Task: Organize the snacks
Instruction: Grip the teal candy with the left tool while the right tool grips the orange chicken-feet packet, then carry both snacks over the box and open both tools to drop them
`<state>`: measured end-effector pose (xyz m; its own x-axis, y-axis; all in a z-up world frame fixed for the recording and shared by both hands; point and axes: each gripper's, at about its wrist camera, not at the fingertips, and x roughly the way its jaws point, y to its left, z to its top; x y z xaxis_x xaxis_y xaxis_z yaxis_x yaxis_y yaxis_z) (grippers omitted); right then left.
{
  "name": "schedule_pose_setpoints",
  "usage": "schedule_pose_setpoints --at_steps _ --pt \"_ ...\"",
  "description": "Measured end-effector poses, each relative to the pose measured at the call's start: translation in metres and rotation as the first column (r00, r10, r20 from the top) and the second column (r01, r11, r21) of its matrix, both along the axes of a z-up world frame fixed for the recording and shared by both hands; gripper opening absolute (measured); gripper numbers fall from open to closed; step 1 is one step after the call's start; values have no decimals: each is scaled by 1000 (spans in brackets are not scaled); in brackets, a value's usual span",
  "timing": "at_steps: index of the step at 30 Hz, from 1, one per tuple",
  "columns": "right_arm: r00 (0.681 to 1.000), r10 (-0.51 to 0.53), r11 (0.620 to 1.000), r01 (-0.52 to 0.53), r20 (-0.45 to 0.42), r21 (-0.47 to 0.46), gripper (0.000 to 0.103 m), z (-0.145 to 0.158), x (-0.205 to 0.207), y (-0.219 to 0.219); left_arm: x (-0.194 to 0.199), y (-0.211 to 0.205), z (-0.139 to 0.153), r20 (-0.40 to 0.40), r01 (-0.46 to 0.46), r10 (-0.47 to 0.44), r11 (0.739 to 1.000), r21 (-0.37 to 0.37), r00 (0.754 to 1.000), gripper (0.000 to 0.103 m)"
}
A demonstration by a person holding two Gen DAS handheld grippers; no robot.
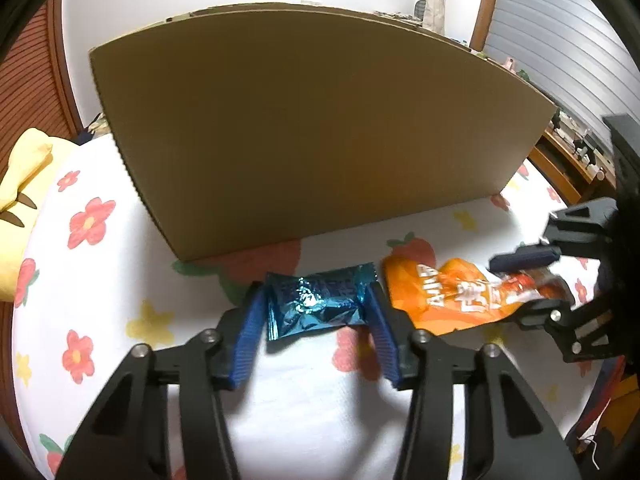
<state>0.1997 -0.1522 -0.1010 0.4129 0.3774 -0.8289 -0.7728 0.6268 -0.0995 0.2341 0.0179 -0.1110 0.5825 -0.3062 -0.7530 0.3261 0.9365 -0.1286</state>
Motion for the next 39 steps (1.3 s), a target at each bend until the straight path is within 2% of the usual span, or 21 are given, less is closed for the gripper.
schedule_pose_setpoints --at_steps 3,8,30,34,39 --pt "1000 -8 1000 9 9 -7 29 0 -7 -1 -2 2 -1 13 7 -7 1000 5 1000 36" --pt "998 -49 999 49 32 7 19 4 -15 -7 -4 3 -1 22 5 -5 1000 -6 1000 31" --pt "990 -99 994 93 99 63 14 25 -36 -27 -26 10 7 46 -15 16 1000 -20 999 26" --pt "988 -100 993 92 114 80 14 32 -41 -29 -34 12 17 69 -7 9 1000 -29 998 26" --pt "984 -98 991 83 150 108 14 50 -51 -33 -48 11 44 129 6 0 999 -46 992 26"
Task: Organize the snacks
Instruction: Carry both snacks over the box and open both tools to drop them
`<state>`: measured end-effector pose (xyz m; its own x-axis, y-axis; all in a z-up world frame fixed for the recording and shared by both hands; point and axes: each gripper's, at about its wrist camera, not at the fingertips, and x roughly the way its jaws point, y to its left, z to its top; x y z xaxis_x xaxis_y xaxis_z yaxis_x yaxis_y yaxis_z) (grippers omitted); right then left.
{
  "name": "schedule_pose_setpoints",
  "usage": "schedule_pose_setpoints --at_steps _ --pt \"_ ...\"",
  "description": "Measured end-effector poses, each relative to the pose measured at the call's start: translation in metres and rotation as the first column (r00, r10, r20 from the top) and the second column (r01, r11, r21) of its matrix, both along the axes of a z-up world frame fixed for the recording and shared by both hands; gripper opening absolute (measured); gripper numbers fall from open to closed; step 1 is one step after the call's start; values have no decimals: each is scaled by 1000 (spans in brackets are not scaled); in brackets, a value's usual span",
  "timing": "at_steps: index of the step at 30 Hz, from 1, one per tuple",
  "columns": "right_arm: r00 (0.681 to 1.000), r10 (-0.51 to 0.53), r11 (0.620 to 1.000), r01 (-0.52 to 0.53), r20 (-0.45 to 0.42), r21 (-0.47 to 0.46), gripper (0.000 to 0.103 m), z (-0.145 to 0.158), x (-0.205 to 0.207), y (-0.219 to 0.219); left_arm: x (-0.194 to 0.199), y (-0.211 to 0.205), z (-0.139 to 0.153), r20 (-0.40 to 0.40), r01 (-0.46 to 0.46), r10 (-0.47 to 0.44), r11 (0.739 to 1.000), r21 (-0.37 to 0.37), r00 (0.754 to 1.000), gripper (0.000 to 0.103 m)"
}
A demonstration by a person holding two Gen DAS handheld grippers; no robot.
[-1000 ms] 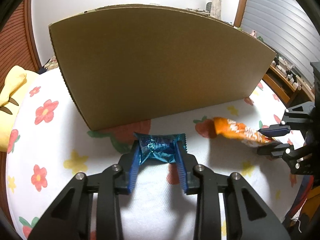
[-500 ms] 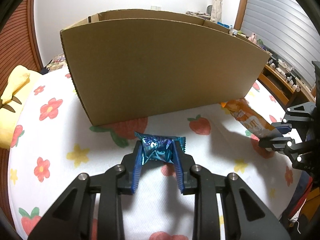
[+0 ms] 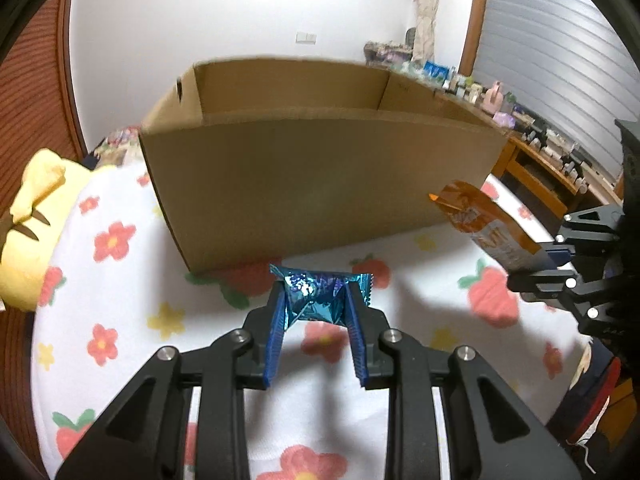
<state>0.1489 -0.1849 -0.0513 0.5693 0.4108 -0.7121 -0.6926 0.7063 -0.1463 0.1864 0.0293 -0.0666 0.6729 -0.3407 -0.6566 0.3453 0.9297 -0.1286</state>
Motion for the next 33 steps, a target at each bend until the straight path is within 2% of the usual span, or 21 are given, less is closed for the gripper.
schedule_pose_setpoints --at_steps 9,17,24,33 --pt "993 -18 997 8 118 81 14 56 0 0 -8 -2 72 139 42 -36 998 -43 990 26" --pt "983 -19 995 0 184 102 14 94 32 12 16 -2 106 198 25 -19 999 -24 980 26" --pt "982 -49 995 31 184 99 14 100 76 18 55 0 111 191 -7 10 1000 -14 982 27" --pt "984 -88 994 76 157 84 14 90 127 19 92 -1 89 146 -26 24 1000 14 989 27"
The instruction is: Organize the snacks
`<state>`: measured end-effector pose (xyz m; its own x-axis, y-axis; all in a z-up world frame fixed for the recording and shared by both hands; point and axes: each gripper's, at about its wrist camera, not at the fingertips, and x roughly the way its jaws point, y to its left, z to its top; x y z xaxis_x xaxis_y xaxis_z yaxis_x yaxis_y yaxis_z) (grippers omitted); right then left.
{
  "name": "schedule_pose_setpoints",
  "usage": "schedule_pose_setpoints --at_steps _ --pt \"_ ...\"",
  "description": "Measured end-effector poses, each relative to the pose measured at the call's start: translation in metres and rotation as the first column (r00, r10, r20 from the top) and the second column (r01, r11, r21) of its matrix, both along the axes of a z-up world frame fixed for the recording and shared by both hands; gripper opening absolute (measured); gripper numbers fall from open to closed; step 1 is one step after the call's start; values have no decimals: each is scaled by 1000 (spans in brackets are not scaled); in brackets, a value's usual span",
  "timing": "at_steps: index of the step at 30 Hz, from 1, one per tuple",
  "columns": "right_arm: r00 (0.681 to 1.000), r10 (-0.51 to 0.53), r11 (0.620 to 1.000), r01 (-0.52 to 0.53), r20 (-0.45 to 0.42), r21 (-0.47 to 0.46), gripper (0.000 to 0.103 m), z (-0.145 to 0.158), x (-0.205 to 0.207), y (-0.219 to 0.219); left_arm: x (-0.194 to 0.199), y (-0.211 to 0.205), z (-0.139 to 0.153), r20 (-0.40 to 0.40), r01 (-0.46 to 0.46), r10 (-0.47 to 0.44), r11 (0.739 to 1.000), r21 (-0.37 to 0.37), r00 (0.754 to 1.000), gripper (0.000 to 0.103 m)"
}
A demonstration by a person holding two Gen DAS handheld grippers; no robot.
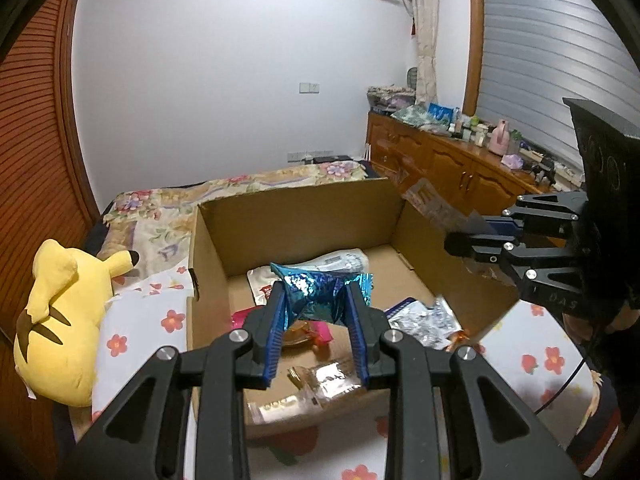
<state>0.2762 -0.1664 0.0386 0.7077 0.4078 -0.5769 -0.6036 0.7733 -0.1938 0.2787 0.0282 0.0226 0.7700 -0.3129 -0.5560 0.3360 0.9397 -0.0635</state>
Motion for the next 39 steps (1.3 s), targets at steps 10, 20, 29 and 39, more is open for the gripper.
schedule_pose_setpoints --at_steps 10,20,29,39 --pt "995 -68 998 68 -71 -4 15 -23 21 -8 28 -12 -16 -38 -22 23 1000 16 999 30" --pt "991 -79 997 81 -104 18 23 -31 16 -15 25 -12 -25 -51 -68 70 997 24 996 44" --pt "991 -121 986 127 -54 113 31 -16 -33 -25 -25 -9 -11 17 -89 88 996 29 996 49" --pt "980 -196 962 185 38 200 45 8 -91 -29 -87 -8 16 121 -97 92 995 36 988 53"
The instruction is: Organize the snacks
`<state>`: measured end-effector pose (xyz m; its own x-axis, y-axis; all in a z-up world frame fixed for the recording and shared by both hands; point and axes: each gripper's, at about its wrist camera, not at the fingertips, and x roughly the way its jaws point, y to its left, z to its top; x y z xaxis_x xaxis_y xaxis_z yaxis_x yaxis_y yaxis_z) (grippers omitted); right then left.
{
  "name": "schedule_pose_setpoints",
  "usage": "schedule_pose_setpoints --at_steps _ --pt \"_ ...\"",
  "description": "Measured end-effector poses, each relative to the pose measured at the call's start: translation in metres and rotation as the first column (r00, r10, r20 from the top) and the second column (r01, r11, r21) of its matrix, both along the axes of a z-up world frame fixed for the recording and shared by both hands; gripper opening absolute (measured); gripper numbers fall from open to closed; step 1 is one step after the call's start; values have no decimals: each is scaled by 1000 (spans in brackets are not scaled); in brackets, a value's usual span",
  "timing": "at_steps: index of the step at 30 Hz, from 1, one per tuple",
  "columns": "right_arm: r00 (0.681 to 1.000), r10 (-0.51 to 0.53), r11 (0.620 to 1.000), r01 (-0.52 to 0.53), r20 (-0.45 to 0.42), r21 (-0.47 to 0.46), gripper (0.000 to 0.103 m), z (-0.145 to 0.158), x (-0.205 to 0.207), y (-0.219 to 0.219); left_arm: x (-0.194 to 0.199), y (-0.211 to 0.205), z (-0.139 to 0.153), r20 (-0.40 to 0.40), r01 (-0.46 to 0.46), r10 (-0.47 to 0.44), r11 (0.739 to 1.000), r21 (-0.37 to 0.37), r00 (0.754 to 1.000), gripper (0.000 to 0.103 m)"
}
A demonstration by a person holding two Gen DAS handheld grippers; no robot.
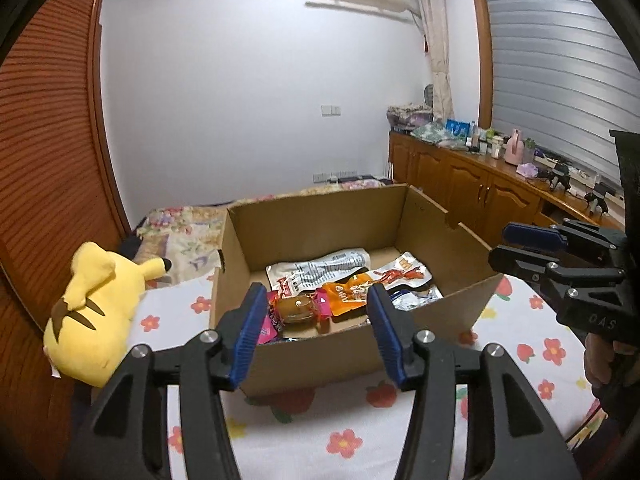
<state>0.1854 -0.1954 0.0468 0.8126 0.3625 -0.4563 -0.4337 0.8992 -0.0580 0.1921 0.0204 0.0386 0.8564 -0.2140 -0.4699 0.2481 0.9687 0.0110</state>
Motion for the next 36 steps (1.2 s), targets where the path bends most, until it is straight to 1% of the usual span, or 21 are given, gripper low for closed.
schedule_pose_setpoints --at_steps 2,3,5,6,7,12,15,17,18,21,27,30,36 --pt "1000 -17 1000 17 24 4 50 4 -9 0 -11 0 5 20 -5 5 1000 0 1000 54" --pt "999 -23 1000 23 35 12 51 6 -15 -1 -16 0 6 29 -8 8 1000 -1 1000 55" --pt "998 -37 999 36 51 25 56 9 -22 -1 -26 1 9 52 -16 15 1000 3 999 59" --pt "997 -41 999 40 58 28 57 10 -24 -1 -30 1 11 65 -21 20 1000 10 998 65" --pt "997 -45 999 43 68 33 59 11 -28 -1 -35 1 12 76 -25 24 1000 14 997 76" --pt "992 -65 997 60 106 50 69 15 -44 -1 -50 2 16 111 -39 37 999 11 993 84" --pt "988 -87 995 79 129 67 79 17 -54 -3 -59 4 19 130 -63 62 998 0 990 92" --pt "984 -102 993 91 145 78 88 19 -62 -4 -65 5 20 136 -75 75 997 -7 988 96" --pt "983 -107 992 95 150 82 89 19 -65 -5 -68 5 21 138 -79 80 997 -10 987 100" --pt "979 -127 989 112 158 96 92 20 -73 -6 -76 3 20 144 -87 89 996 -16 986 101" --pt "969 -180 980 161 169 118 94 16 -89 -14 -88 -1 14 162 -141 140 990 -4 977 102" --pt "967 -198 976 178 163 128 94 13 -94 -16 -93 1 9 154 -144 146 989 -25 977 102" --pt "962 -222 970 202 157 133 94 6 -102 -18 -104 0 0 148 -156 158 987 -23 976 102"
